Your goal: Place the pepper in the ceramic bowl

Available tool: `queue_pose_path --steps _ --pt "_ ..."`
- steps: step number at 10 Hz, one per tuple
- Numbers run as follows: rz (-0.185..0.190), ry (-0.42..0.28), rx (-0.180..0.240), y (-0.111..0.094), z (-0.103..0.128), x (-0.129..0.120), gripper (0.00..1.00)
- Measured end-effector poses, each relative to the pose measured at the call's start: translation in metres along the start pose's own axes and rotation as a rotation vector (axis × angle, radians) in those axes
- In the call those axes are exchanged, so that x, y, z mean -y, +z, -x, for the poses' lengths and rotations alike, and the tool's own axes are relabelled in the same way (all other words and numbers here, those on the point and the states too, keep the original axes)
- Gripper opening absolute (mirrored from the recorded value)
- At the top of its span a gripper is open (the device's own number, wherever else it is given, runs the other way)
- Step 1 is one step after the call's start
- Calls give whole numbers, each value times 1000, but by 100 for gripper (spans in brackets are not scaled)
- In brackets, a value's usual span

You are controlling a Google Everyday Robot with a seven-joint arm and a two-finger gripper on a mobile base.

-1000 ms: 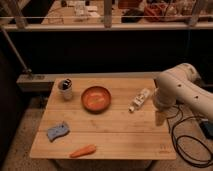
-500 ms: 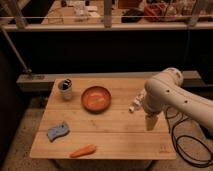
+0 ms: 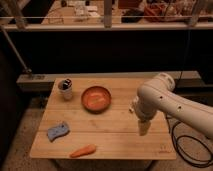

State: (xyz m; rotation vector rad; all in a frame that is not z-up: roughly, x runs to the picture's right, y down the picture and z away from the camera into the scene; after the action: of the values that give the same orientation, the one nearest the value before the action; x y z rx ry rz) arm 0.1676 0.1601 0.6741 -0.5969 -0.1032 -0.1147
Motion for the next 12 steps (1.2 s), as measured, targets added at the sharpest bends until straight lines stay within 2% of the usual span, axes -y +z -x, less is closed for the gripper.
queue_pose_path --steps 3,7,10,12 --pt "2 -69 40 8 32 -10 80" --pt "2 -122 74 16 47 -22 80" --pt "-1 -180 104 24 81 -25 80" --pt "-3 -198 118 27 87 -28 80"
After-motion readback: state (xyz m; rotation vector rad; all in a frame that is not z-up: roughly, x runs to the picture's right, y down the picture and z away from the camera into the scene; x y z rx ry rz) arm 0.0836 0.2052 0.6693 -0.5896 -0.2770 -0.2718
